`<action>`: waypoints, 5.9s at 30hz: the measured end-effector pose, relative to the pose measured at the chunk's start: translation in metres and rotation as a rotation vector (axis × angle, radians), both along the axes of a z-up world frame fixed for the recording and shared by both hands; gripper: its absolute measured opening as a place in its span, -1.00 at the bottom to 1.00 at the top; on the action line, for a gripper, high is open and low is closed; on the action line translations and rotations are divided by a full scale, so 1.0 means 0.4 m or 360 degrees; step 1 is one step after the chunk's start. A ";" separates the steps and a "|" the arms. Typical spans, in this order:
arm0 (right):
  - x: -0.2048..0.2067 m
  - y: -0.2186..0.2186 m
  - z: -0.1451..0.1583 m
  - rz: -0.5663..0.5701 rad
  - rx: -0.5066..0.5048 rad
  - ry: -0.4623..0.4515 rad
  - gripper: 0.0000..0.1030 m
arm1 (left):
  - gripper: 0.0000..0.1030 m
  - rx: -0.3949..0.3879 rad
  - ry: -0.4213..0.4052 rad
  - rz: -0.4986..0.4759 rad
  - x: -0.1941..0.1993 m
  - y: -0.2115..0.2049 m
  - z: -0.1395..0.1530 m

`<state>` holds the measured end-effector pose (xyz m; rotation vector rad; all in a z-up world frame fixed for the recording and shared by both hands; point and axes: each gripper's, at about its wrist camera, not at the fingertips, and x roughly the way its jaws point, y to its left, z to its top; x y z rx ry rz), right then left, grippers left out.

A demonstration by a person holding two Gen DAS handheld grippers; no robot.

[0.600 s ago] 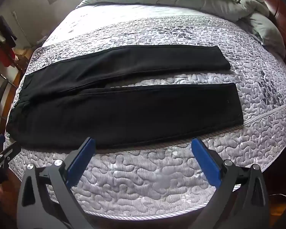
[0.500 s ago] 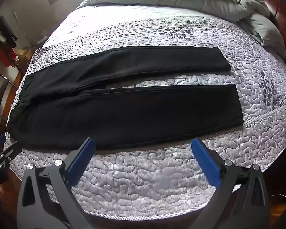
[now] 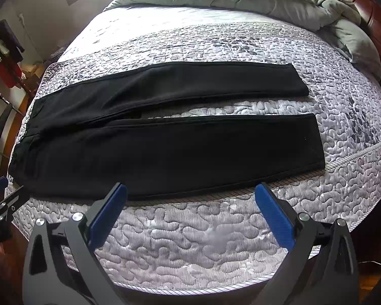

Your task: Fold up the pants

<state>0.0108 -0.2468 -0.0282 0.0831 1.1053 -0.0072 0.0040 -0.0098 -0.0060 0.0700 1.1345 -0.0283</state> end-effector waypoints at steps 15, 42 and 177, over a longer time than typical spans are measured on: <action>-0.007 0.009 0.001 0.0018 -0.0033 -0.0111 0.95 | 0.92 0.0019 -0.0043 -0.0010 -0.001 0.019 0.006; 0.013 -0.001 -0.029 0.0066 0.0141 -0.0051 0.95 | 0.92 0.0047 0.0006 -0.0017 0.024 0.013 -0.017; 0.157 -0.068 -0.268 -0.0078 0.0373 0.0183 -0.21 | -0.04 -0.0123 -0.0079 -0.0608 0.041 -0.306 -0.289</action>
